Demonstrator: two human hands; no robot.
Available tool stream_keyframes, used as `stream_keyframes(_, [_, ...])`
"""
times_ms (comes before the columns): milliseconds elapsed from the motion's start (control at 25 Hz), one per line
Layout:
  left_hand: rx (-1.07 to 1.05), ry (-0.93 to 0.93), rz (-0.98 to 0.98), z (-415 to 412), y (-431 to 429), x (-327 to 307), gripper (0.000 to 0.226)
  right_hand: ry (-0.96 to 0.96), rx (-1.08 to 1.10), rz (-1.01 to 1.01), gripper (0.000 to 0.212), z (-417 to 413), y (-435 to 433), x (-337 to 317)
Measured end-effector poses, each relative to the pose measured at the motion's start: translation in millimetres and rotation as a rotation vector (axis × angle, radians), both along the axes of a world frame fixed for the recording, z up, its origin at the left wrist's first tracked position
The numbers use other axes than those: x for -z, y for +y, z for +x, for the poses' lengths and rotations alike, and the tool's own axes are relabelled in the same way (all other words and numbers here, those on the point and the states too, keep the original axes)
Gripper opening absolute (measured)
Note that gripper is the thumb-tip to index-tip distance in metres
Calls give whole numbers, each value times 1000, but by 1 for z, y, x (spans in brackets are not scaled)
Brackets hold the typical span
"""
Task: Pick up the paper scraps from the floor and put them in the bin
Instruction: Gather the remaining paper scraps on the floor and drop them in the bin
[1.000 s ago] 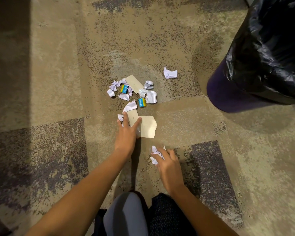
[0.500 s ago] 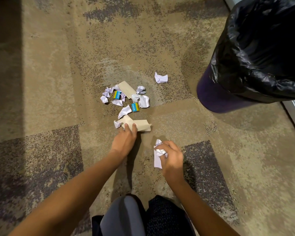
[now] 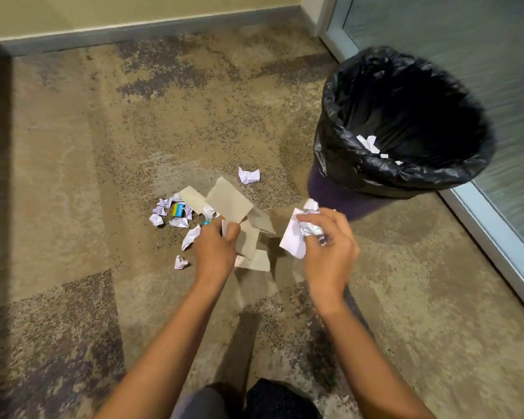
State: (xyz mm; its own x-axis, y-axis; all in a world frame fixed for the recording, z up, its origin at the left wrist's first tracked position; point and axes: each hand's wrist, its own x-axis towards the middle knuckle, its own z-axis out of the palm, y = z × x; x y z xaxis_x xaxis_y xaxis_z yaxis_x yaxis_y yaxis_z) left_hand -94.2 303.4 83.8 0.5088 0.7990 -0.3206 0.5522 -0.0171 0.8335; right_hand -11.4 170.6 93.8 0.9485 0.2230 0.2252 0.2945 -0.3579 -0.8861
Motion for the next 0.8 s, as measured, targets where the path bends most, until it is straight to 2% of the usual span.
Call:
stream_keyframes(80, [-6, -148, -47, 32, -5, -38, 32, -83, 100, 83, 43, 26, 5, -28])
stream_keyframes(200, [48, -339, -11, 90, -14, -92, 37, -241, 253, 181, 40, 73, 11, -66])
stream_keyframes(280, [101, -401, 31, 126, -22, -122, 30, -264, 348, 226, 35, 108, 13, -83])
stream_keyframes(360, [152, -379, 88, 158, -28, -146, 30, -278, 440, 233, 31, 140, 15, -92])
stream_keyframes(440, [235, -297, 143, 189, -32, -151, 29, -261, 465, 173, 28, 165, 15, -92])
stream_keyframes(520, [343, -177, 129, 217, -37, -144, 23, -210, 426, 23, 23, 185, 11, -84])
stream_keyframes(640, [465, -84, 119, 232, -46, -128, 44, -158, 286, -278, 24, 202, 4, -70])
stream_keyframes(720, [447, -201, 208, 221, -47, -122, 43, -107, 203, -312, 35, 203, 2, -72])
stream_keyframes(800, [354, -395, 277, 202, -43, -114, 31, -123, 184, -263, 42, 196, 0, -79])
